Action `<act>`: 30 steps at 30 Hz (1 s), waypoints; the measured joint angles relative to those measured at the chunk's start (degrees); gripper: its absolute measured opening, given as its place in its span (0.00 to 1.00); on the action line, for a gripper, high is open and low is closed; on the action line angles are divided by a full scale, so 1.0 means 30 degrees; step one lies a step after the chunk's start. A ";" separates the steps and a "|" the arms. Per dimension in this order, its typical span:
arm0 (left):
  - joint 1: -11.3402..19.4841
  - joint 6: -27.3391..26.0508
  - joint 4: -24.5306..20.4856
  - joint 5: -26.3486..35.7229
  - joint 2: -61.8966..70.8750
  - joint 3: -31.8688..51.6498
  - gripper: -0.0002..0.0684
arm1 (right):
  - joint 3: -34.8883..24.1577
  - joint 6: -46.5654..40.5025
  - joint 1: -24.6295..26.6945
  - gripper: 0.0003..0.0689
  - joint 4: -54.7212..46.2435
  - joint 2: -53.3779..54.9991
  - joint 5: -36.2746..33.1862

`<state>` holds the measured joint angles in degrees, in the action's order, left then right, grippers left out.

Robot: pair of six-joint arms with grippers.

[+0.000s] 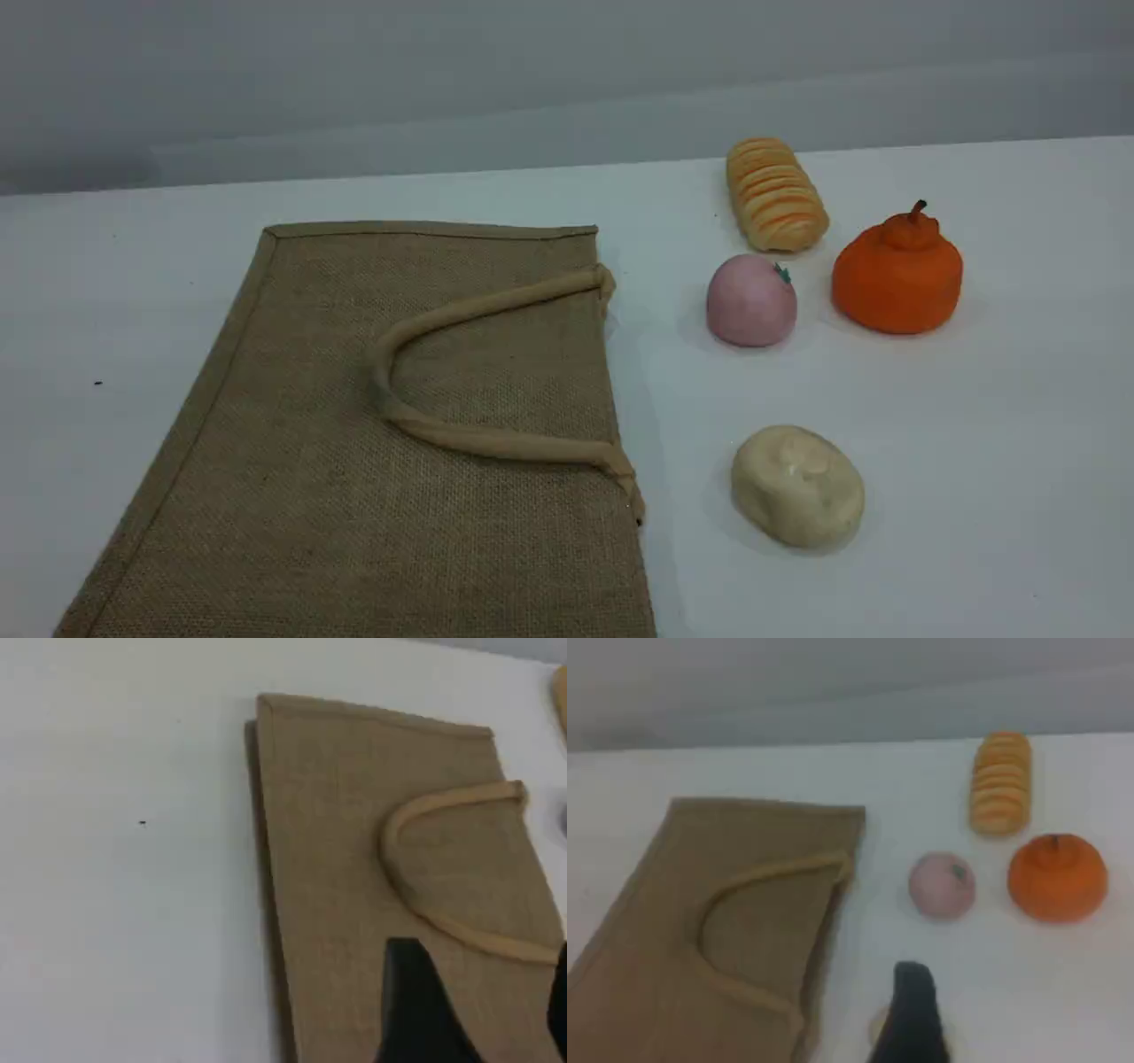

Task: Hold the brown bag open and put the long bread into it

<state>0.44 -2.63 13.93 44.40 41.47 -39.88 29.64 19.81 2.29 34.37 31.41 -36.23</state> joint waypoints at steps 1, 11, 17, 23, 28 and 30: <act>0.0000 0.0000 0.0000 -0.0381 0.1141 -0.0147 0.49 | 0.0000 0.0486 0.0000 0.73 0.0700 0.0873 0.0680; 0.0000 -0.2093 0.2808 -0.3450 1.1541 -0.1934 0.49 | 0.1006 0.6425 0.0000 0.73 0.8305 0.8225 0.3033; 0.0000 -0.5789 0.7019 -0.3461 1.6264 -0.3420 0.49 | 0.2124 0.9977 0.0000 0.73 1.2331 1.1276 0.2980; -0.0485 -0.9465 1.1336 -0.3445 1.9172 -0.4299 0.49 | 0.2297 1.1833 0.0000 0.73 1.4250 1.3306 0.2716; -0.1805 -1.0544 1.2481 -0.4422 2.1166 -0.5325 0.49 | 0.2297 1.3224 0.0000 0.73 1.5348 1.4218 0.2716; -0.2284 -1.0558 1.2481 -0.4716 2.1933 -0.5786 0.49 | 0.2297 1.3624 0.0000 0.73 1.5686 1.4341 0.2698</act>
<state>-6.42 -34.30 51.37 30.25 107.27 -57.24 36.54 60.69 2.29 81.42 74.43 -28.14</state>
